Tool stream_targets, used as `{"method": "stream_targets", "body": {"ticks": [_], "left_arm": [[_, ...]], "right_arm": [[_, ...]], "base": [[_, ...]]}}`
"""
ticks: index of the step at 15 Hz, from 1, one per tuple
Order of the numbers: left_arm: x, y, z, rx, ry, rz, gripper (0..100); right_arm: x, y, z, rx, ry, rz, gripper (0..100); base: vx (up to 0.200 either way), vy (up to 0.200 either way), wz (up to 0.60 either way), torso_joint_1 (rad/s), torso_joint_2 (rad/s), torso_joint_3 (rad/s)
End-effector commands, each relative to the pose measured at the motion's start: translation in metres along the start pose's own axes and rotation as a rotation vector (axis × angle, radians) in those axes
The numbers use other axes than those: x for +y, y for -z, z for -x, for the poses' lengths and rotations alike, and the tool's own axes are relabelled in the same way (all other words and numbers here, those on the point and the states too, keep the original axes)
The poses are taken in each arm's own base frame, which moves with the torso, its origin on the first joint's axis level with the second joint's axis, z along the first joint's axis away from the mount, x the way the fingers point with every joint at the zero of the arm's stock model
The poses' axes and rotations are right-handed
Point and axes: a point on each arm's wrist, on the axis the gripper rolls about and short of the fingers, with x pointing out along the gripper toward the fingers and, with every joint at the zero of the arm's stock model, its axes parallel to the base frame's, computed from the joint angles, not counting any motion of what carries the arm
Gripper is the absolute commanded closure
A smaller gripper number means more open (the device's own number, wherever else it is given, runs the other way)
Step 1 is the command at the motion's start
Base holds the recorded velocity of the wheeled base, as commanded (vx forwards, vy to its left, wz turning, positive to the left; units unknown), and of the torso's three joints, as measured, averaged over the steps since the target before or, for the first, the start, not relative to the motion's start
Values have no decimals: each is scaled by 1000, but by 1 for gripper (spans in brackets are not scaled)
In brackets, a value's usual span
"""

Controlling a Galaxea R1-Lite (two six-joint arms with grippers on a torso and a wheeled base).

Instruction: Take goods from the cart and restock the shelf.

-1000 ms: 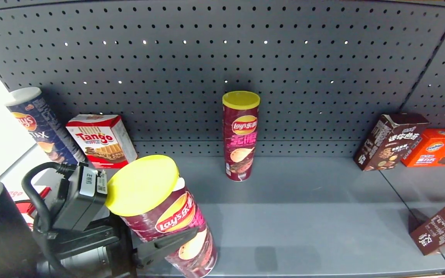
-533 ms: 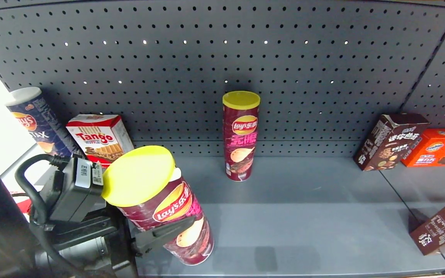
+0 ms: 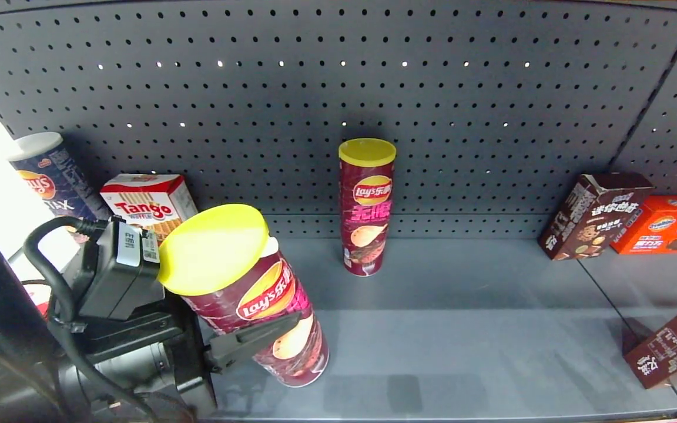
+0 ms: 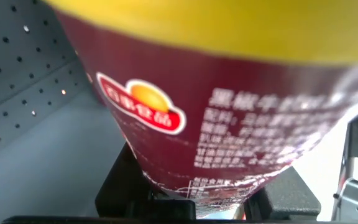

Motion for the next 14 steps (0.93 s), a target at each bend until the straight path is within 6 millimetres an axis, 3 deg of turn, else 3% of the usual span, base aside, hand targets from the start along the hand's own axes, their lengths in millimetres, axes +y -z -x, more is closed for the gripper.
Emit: {"method": "stream_targets", "body": {"ticks": [1, 9, 14], "left_arm": [[5, -2, 1, -5, -24, -4, 100], [26, -9, 17, -34, -104, -21, 100], [31, -20, 22, -9, -110, -3, 100]], "right_arm": [[6, -6, -42, 71, -140, -1, 0], [11, -32, -139, 60, -339, -8, 0], [14, -26, -188, 60, -455, 32, 0]], "base": [[0, 0, 0, 0, 0, 0], [0, 0, 0, 0, 0, 0], [0, 0, 0, 0, 0, 0]]}}
